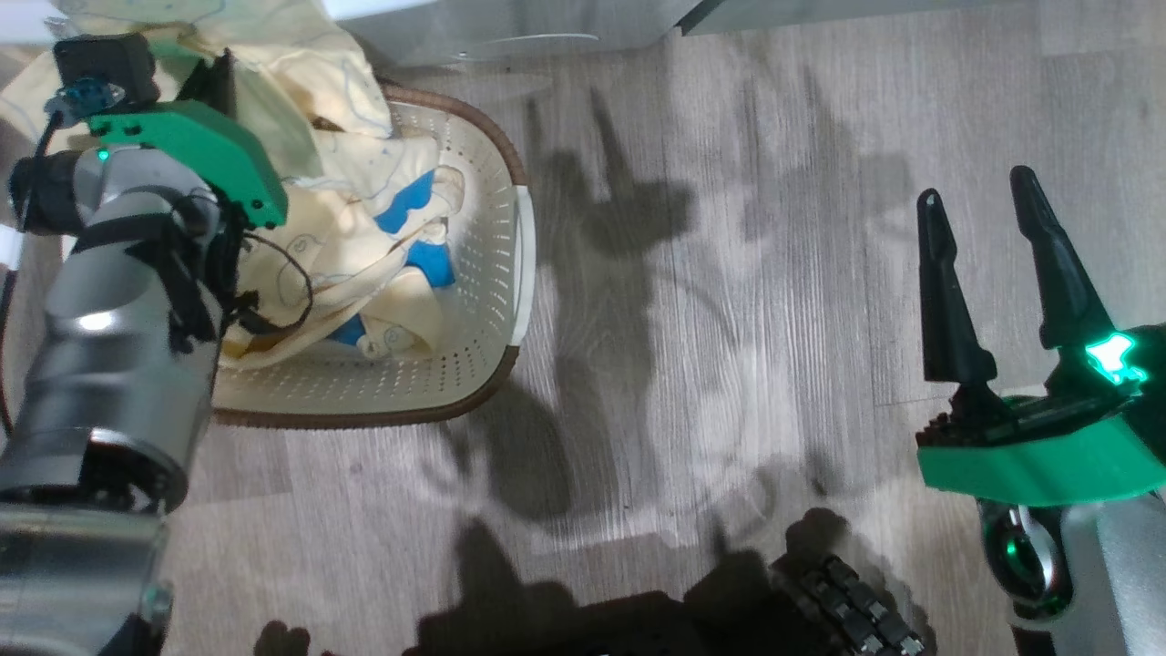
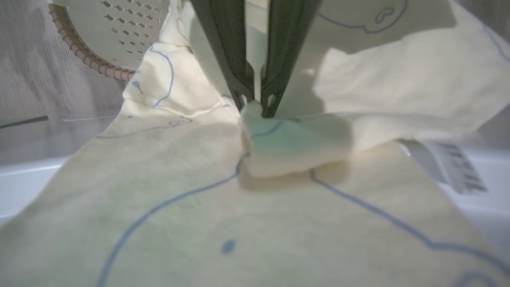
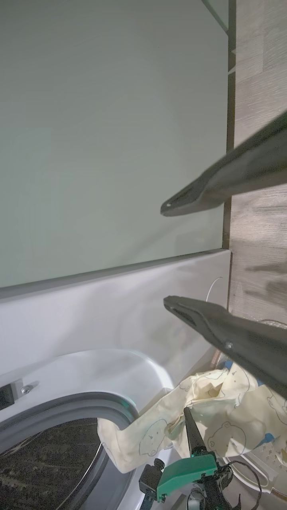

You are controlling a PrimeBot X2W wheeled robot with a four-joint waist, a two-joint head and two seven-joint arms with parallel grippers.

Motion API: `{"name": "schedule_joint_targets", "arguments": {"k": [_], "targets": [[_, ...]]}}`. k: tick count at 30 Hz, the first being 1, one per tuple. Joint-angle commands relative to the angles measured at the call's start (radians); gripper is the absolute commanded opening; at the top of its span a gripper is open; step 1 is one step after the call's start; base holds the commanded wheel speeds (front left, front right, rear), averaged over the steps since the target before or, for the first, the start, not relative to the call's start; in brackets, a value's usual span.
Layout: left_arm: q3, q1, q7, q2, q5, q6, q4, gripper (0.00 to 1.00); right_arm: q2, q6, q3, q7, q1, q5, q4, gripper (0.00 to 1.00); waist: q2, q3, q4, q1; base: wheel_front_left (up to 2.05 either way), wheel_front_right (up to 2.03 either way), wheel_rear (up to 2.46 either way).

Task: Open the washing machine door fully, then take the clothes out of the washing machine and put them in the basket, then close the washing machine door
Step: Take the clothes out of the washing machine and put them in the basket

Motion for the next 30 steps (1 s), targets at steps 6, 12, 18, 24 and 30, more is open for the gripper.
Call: {"name": "schedule_joint_targets", "arguments": {"k": [6, 12, 18, 24, 30], "targets": [[0.008, 0.052, -0.013, 0.009, -0.007, -0.012, -0.106, 0.0, 0.004, 0.003, 0.003, -0.009, 0.014, 0.003, -0.026, 1.0, 0.0, -0.008, 0.025, -0.0001, 0.0, 0.0, 0.0], [0.005, 0.177, -0.013, -0.025, 0.015, -0.003, -0.264, 0.0, 0.004, 0.003, -0.003, -0.009, 0.016, -0.002, -0.025, 1.0, 0.0, -0.022, 0.052, -0.0001, 0.0, 0.0, 0.0], [0.01, 0.318, -0.013, -0.05, 0.04, 0.0, -0.461, 0.0, 0.002, 0.003, -0.006, -0.009, 0.019, -0.007, -0.023, 1.0, 0.0, -0.041, 0.075, -0.0001, 0.0, 0.0, 0.0], [0.024, 0.463, -0.013, -0.085, 0.064, 0.007, -0.675, 0.0, -0.015, 0.003, -0.017, -0.009, 0.03, -0.015, -0.022, 1.0, 0.0, -0.073, 0.109, -0.0001, 0.0, 0.0, 0.0], [0.021, 0.601, -0.013, -0.125, 0.084, 0.01, -0.884, 0.0, -0.041, 0.003, -0.034, -0.009, 0.046, -0.024, -0.023, 1.0, 0.0, -0.124, 0.162, -0.0001, 0.0, 0.0, 0.0]]}}
